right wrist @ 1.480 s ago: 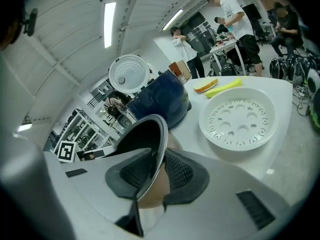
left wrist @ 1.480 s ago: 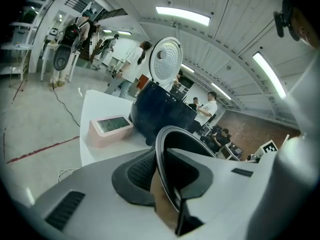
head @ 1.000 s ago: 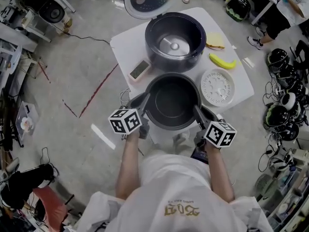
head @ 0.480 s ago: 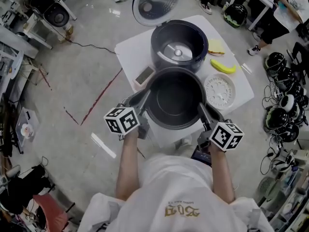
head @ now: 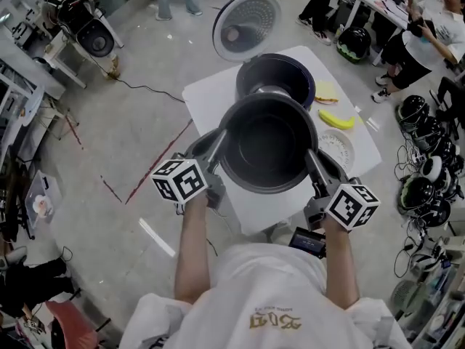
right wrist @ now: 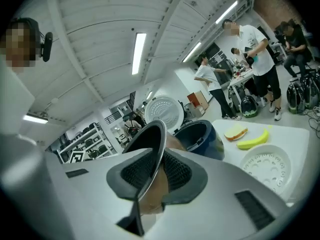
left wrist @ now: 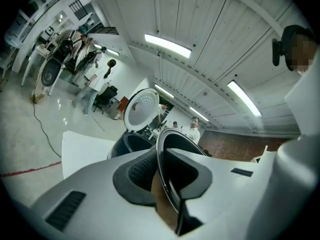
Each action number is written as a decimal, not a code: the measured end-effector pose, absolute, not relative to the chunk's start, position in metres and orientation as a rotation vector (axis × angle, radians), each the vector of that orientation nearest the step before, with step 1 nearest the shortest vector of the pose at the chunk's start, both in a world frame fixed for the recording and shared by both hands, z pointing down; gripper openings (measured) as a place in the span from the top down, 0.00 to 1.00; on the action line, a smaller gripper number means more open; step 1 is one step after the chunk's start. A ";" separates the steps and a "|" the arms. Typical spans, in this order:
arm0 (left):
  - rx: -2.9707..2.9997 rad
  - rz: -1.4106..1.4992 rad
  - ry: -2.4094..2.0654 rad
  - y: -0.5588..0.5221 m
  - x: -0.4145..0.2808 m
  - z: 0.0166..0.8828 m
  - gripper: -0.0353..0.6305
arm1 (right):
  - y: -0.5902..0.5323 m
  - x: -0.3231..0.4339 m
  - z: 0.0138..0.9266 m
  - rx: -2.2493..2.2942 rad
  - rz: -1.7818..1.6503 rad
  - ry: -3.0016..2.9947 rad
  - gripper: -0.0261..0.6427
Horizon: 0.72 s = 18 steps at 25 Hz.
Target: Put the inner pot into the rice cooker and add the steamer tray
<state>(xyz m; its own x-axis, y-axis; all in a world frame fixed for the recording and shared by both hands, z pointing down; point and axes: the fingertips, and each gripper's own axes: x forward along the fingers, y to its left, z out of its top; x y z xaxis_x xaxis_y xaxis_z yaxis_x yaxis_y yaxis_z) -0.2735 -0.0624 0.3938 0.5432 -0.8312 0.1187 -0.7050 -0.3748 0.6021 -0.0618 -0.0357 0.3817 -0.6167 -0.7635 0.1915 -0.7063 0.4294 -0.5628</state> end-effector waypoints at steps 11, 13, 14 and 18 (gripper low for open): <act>2.185 -0.347 -1.302 -0.109 -0.273 0.347 0.84 | -0.095 -0.058 0.338 -1.203 -0.865 2.592 0.85; 2.184 -0.362 -1.325 -0.123 -0.266 0.339 0.84 | -0.111 -0.051 0.334 -1.169 -0.866 2.591 0.85; 2.184 -0.369 -1.335 -0.127 -0.264 0.336 0.84 | -0.117 -0.049 0.332 -1.154 -0.868 2.590 0.85; 2.185 -0.387 -1.362 -0.147 -0.264 0.324 0.84 | -0.141 -0.048 0.323 -1.114 -0.863 2.592 0.85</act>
<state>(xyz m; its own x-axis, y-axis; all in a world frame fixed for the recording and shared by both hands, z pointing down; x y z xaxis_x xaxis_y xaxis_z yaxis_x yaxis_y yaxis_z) -0.2636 -0.1465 0.3242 0.4500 -0.8923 0.0360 -0.7399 -0.3499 0.5745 -0.0478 -0.1411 0.3232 -0.6992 -0.7130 0.0517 -0.6019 0.5480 -0.5809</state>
